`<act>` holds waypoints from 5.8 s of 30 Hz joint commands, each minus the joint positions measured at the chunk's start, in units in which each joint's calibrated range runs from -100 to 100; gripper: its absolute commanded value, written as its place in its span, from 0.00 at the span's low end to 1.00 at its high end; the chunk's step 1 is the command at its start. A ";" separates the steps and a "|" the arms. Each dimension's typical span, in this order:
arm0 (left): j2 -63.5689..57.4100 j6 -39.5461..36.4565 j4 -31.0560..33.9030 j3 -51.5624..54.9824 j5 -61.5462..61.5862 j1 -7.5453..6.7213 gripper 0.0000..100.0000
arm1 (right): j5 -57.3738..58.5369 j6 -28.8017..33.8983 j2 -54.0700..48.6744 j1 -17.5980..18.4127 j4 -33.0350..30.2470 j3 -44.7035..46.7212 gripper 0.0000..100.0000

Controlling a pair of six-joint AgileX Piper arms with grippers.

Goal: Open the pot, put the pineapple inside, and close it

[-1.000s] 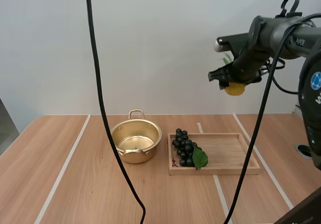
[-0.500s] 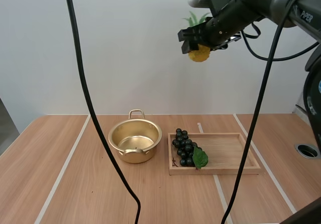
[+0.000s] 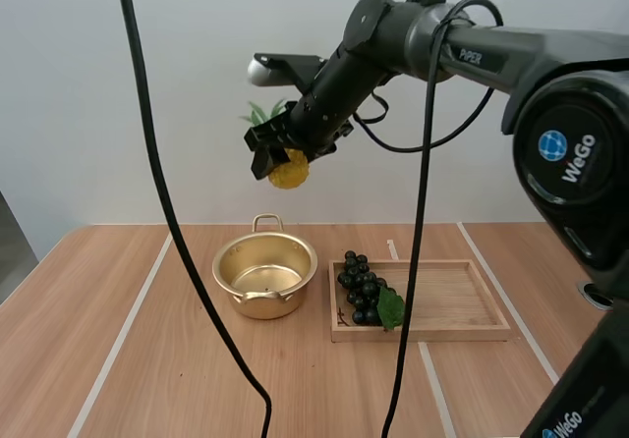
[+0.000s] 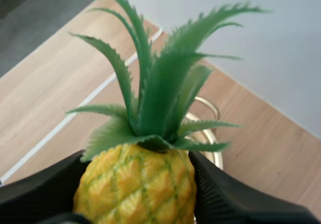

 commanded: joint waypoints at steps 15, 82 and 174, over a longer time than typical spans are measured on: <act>0.11 0.02 0.74 -0.54 12.90 -0.07 0.00 | 1.33 -3.78 11.04 1.84 -1.45 7.77 0.00; 1.26 0.02 1.56 -0.54 17.01 -0.07 0.00 | -21.21 -7.65 24.11 3.83 -7.29 8.61 1.00; 12.16 -12.64 -4.60 29.80 26.47 -0.07 0.00 | -34.05 21.88 -35.24 -16.15 -28.49 19.15 0.00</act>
